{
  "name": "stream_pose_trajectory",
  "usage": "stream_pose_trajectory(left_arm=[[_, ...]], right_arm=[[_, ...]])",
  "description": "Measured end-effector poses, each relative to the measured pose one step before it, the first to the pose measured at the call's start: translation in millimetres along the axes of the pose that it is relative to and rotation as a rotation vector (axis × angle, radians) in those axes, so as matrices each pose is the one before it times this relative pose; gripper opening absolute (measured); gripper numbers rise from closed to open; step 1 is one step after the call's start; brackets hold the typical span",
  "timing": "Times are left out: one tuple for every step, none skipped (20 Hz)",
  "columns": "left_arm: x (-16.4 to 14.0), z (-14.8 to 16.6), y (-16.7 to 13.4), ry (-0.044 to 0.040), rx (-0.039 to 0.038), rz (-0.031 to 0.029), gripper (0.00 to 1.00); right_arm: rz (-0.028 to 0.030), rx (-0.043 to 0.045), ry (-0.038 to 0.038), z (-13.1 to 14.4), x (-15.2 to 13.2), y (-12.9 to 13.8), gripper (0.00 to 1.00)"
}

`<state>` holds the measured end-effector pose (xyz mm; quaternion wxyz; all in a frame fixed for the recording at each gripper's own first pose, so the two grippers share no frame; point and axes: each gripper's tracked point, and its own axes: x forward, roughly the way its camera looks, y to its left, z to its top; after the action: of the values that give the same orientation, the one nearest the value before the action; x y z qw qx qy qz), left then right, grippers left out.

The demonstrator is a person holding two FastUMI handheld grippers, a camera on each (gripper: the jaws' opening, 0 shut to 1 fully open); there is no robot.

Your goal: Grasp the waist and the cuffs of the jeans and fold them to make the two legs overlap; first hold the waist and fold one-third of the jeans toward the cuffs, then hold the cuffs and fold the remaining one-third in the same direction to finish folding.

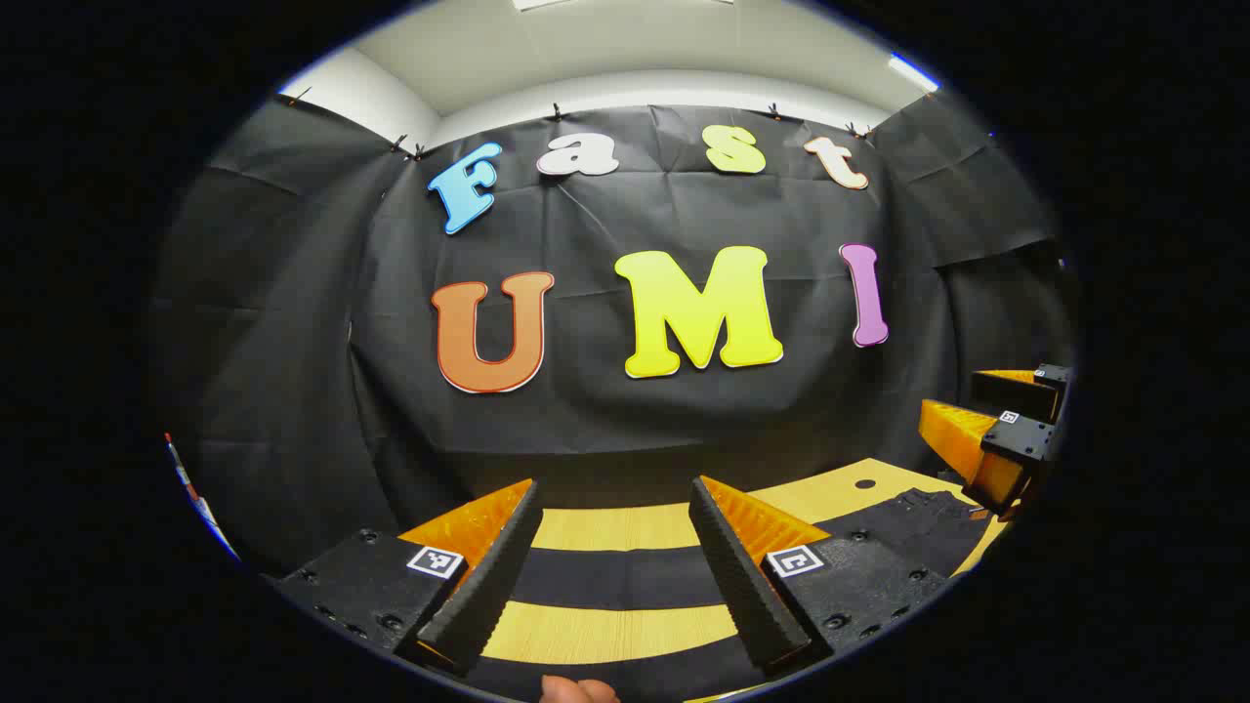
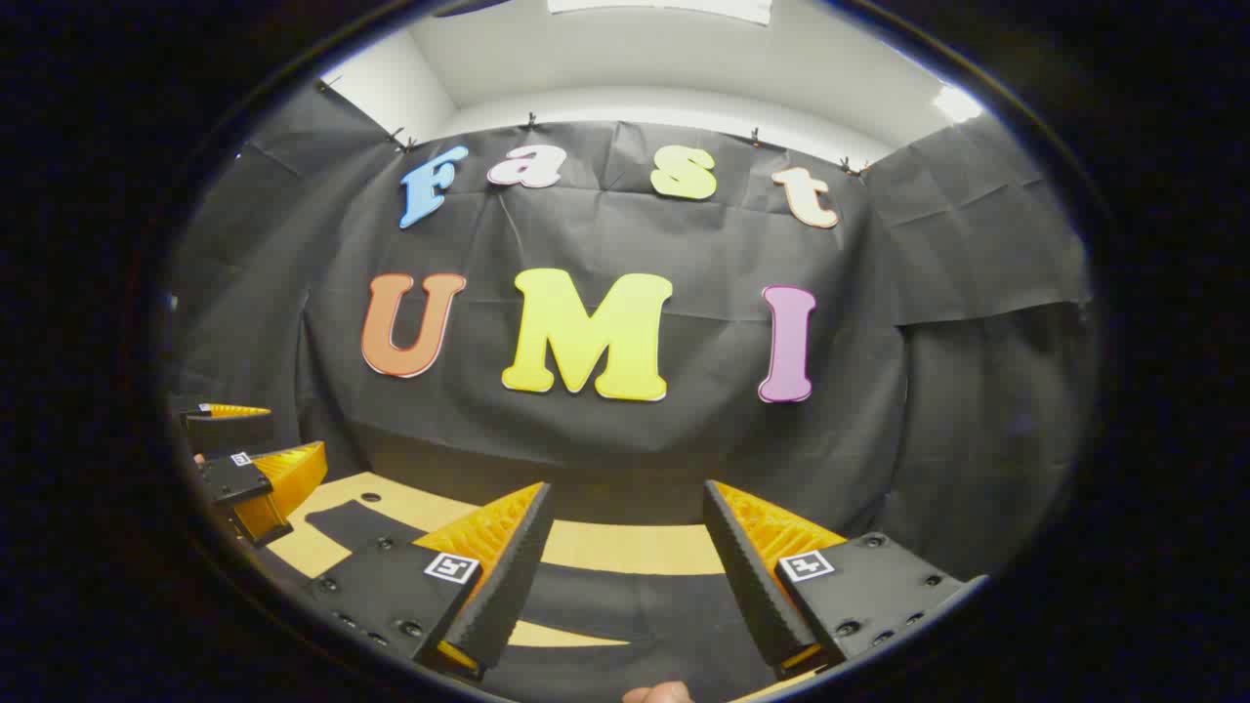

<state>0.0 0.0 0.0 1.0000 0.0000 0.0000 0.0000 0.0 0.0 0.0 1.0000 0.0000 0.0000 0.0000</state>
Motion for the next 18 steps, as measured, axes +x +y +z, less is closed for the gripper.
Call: stream_pose_trajectory(left_arm=[[-0.61,-0.54,-0.02,0.00252,0.00004,0.00031,0.97],[0.07,0.54,-0.16,-0.00095,0.00061,0.0004,0.97],[-0.44,-0.21,-0.02,-0.00172,0.00411,0.00147,0.97],[0.95,1.39,0.28,0.0005,0.00367,0.00166,0.97],[0.79,0.43,0.09,-0.00102,0.00146,0.00077,0.97],[-0.01,-1.0,0.41,0.00158,0.00126,0.00152,0.97],[0.09,0.22,-0.67,0.00174,-0.00078,-0.00104,0.96],[0.88,-1.19,-0.81,0.00258,-0.00135,-0.00107,0.96],[0.05,-1.11,0.41,0.0031,0.0012,0.00035,0.96],[0.71,-0.4,2.21,0.00056,0.00211,0.00402,0.96],[0.12,-0.11,0.61,0.00037,0.00219,0.00278,0.97],[1.68,0.25,0.89,-0.00156,0.00126,0.00111,0.96],[0.98,1.13,0.6,-0.00042,0.00043,0.00111,0.97],[-0.53,-1.27,0.67,-0.00015,-0.00066,0.00116,0.96],[-0.1,-0.37,1.2,0.00123,0.0003,0.00107,0.96],[-0.47,0.99,-0.3,-0.00007,0.00066,0.00127,0.96],[0.68,0.77,0.18,-0.00079,0.00052,0.00121,0.96],[0.48,-0.56,-0.95,0.0004,0.00065,-0.00058,0.97]], right_arm=[[0.00436,0.00105,0.00247,0.06,0.52,0.52,0.95],[0.00553,-0.00035,0.00535,-1.22,0.6,1.32,0.93],[0.00534,-0.00233,0.0086,-2.23,1.2,0.97,0.93],[0.00476,-0.00166,0.00724,-2.4,0.25,0.16,0.93],[0.00385,0.00004,0.00375,0.23,0.78,1.04,0.93],[0.00106,0.00194,-0.00129,0.98,-0.7,-0.58,0.93],[0.00137,0.00168,-0.00576,0.59,0.21,-0.72,0.93],[0.00058,0.00007,-0.00306,1.31,0.61,0.09,0.93],[0.00259,-0.00004,0.00101,-1.69,0.94,0.17,0.93],[0.00068,0.00115,0.00096,-0.46,0.04,-0.01,0.93],[-0.00054,0.00327,-0.00062,0.69,0.75,-0.18,0.93],[0.00195,0.00127,0.00336,-0.91,0.83,0.78,0.93],[-0.00007,-0.00217,0.00119,-0.48,0.73,-0.31,0.93],[0.00153,-0.00061,-0.00019,1.27,0.61,0.09,0.93],[0.00217,0.00019,-0.00007,0.22,0.44,0.86,0.93],[0.00093,-0.00083,-0.00265,1.23,-0.03,-0.55,0.93],[0.00401,-0.00117,-0.00182,-0.26,0.53,0.5,0.93],[0.00204,-0.00253,-0.00128,0.65,0.43,-0.04,0.93]])
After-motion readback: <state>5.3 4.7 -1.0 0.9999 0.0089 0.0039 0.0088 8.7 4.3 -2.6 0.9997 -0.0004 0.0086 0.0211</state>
